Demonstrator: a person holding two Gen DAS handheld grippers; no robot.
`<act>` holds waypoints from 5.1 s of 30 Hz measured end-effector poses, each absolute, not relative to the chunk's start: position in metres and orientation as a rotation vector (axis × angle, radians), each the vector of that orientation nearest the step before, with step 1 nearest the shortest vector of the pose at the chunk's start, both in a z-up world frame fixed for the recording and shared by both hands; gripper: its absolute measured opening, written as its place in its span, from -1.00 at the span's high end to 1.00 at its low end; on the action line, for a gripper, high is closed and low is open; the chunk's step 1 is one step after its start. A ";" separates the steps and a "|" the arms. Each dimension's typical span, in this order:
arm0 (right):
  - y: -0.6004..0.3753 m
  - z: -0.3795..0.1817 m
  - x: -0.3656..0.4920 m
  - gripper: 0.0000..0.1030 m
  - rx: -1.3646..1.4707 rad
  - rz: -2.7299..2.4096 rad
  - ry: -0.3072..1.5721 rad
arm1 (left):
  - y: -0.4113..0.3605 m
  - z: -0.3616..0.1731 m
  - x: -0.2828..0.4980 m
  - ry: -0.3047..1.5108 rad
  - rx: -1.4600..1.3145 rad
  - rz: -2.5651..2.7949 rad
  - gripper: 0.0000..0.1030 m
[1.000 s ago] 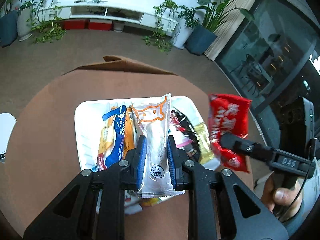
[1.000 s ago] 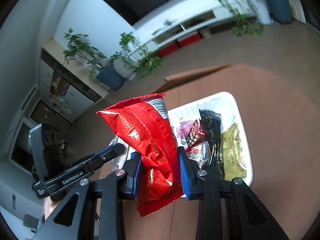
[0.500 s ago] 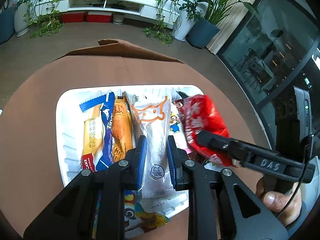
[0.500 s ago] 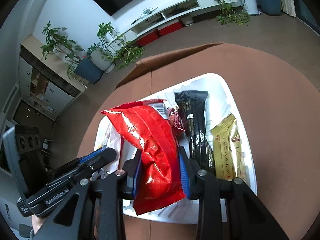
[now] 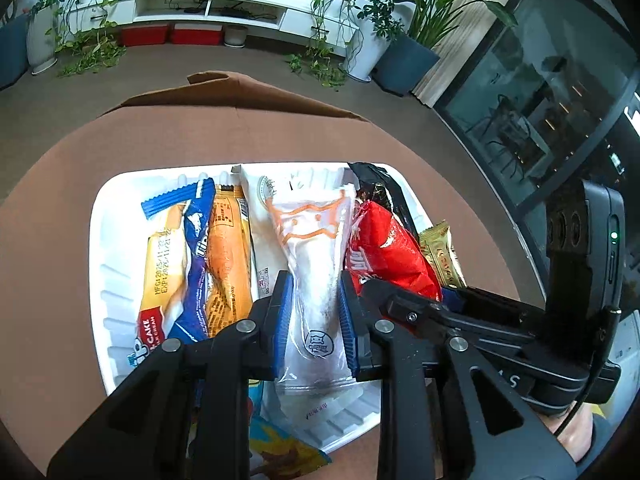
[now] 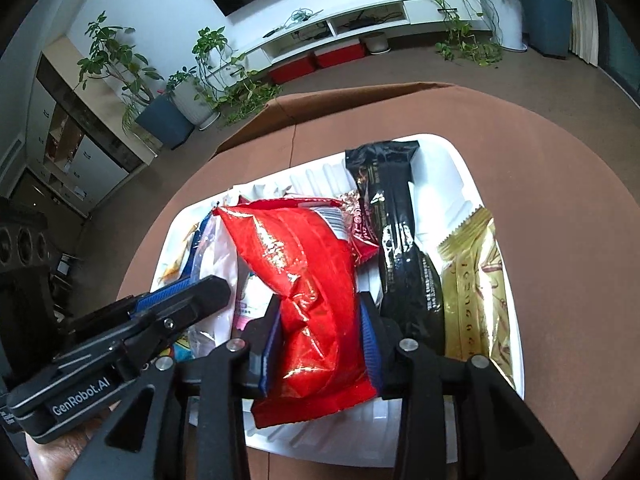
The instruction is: Organize snacks
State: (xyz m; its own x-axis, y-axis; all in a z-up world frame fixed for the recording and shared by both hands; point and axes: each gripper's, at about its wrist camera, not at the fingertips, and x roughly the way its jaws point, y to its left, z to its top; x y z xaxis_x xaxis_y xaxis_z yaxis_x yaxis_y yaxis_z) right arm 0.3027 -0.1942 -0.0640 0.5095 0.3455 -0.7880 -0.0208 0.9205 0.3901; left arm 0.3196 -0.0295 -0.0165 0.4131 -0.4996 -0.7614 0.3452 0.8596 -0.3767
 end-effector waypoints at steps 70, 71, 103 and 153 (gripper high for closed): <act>-0.207 0.075 -0.012 -1.00 0.110 0.007 0.398 | 0.012 0.065 -0.043 0.677 -0.042 -0.070 -0.99; -0.207 0.072 -0.014 -1.00 0.110 -0.008 0.411 | 0.011 0.062 -0.042 0.680 -0.041 -0.072 -0.99; -0.184 0.046 -0.025 -1.00 0.078 0.037 0.586 | 0.017 0.045 -0.024 0.749 -0.066 -0.070 -0.99; -0.181 0.038 -0.025 -1.00 0.086 0.040 0.617 | 0.016 0.035 -0.019 0.758 -0.056 -0.073 -0.99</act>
State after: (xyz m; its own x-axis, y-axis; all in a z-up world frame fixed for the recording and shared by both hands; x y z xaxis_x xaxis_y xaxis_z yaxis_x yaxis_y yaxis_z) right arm -0.0246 -0.1806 0.0376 0.8152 0.0628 -0.5757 -0.0115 0.9957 0.0924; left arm -0.0189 0.0161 0.0353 0.7241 -0.0862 -0.6842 0.0458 0.9960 -0.0771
